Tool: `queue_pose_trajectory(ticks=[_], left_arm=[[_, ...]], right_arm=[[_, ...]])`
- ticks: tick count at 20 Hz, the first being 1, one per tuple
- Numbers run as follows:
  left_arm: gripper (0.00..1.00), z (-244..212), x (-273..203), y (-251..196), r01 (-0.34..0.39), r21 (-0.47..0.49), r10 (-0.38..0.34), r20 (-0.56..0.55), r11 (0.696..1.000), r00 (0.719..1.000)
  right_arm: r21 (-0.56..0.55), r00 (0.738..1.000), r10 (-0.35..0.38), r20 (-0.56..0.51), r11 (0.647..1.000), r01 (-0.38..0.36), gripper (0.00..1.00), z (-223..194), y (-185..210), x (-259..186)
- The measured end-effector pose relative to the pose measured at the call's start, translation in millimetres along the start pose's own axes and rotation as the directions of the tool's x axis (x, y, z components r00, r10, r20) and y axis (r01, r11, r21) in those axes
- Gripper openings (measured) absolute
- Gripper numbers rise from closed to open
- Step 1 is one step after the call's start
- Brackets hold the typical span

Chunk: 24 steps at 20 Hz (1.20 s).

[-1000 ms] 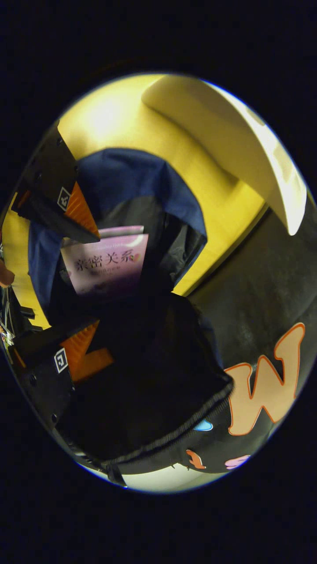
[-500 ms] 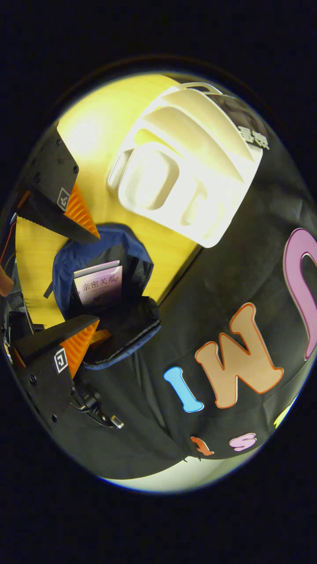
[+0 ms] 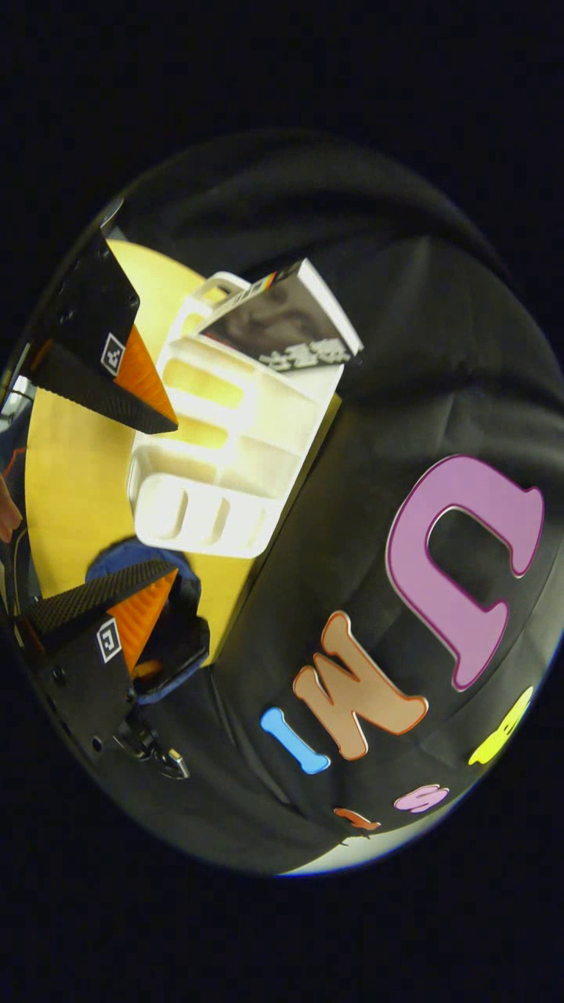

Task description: Open the schoolbag, grab two books from the bookshelf and put them into the schoolbag.

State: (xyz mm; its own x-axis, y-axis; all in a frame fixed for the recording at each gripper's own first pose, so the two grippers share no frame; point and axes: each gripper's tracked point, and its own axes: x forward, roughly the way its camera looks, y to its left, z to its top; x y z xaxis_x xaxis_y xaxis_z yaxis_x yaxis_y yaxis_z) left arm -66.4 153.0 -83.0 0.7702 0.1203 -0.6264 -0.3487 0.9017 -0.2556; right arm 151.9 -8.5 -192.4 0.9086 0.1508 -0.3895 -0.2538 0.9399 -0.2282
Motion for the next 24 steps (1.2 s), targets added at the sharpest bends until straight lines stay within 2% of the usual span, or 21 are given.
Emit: queue_pose_trajectory(ticks=[4,8,12,13,14,18,23,24], left_arm=[[0.95,37.7,-13.7,77.1,-0.13,0.02,0.13,0.011,0.991,0.991],[0.94,76.0,-11.9,136.7,-0.197,0.016,0.197,0.007,0.98,0.98],[0.94,90.1,9.0,166.3,-0.185,0.095,0.194,-0.087,0.978,0.977],[0.89,90.0,17.4,174.3,-0.188,0.127,0.202,-0.116,0.974,0.972],[0.95,89.7,26.3,178.1,-0.187,0.153,0.209,-0.141,0.97,0.968],[0.91,88.1,65.7,167.9,-0.118,0.179,0.158,-0.225,0.977,0.962],[0.88,84.4,101.6,166.7,-0.097,0.225,0.161,-0.29,0.97,0.943],[0.9,84.7,107.0,165.5,-0.099,0.235,0.169,-0.3,0.967,0.939]], right_arm=[[0.016,1.0,-0.024,-0.012,1.0,0.024,0.08,-0.3,0.2,1.3],[0.023,0.999,-0.042,-0.03,0.999,0.043,0.08,-2.8,0.0,0.3],[0.051,0.996,-0.07,-0.056,0.996,0.072,0.08,-5.5,1.0,2.8],[0.056,0.995,-0.077,-0.062,0.995,0.08,0.08,-6.4,1.5,4.1],[0.057,0.994,-0.084,-0.068,0.994,0.088,0.08,-6.5,2.2,4.1],[0.053,0.99,-0.116,-0.085,0.991,0.121,0.09,-8.8,6.7,6.6],[0.037,0.986,-0.135,-0.099,0.989,0.14,0.08,-11.6,10.3,8.1],[0.038,0.985,-0.138,-0.1,0.989,0.143,0.08,-11.6,10.5,8.4]])
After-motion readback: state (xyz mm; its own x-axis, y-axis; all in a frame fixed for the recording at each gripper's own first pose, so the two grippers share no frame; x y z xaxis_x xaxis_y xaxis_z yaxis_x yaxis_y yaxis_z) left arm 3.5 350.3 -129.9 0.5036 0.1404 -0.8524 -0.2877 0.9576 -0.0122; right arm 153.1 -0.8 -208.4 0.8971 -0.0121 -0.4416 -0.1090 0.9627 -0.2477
